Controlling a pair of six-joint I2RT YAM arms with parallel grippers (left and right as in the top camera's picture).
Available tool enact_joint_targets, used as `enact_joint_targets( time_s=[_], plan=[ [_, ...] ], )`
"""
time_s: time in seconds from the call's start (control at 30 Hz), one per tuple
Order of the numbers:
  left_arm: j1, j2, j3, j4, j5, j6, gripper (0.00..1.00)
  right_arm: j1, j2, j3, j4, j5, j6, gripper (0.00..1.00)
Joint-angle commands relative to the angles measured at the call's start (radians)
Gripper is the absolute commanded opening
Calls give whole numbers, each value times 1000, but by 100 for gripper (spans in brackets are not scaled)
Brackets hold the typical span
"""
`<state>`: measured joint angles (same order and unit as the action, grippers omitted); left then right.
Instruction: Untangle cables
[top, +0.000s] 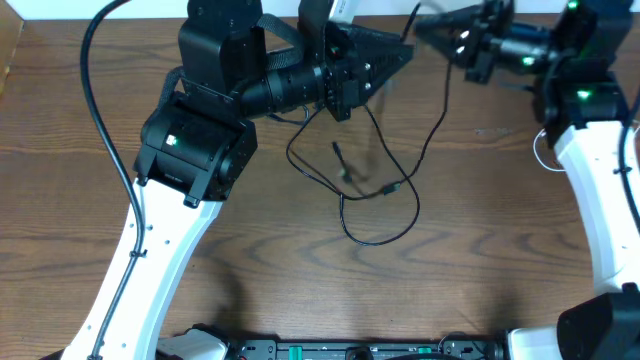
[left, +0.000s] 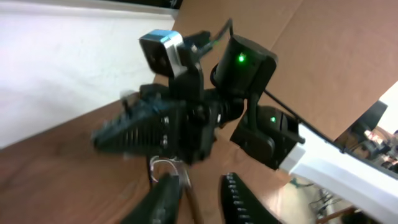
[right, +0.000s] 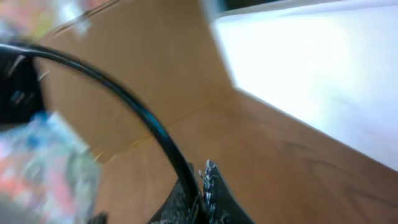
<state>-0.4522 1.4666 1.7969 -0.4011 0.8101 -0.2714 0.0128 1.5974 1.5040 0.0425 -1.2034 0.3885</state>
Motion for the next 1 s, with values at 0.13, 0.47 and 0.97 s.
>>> enact_joint_targets(
  time_s=[0.13,0.47,0.97],
  plan=[
    [4,-2,19,-2,13,-3,38,-230,-9,69,5,153,241,1],
    [4,2,19,-11,12,-3,38,-529,-8,86,-71,314,286,1],
    [4,4,19,-10,9,-2,39,-661,-8,85,-266,1003,-37,1]
  ],
)
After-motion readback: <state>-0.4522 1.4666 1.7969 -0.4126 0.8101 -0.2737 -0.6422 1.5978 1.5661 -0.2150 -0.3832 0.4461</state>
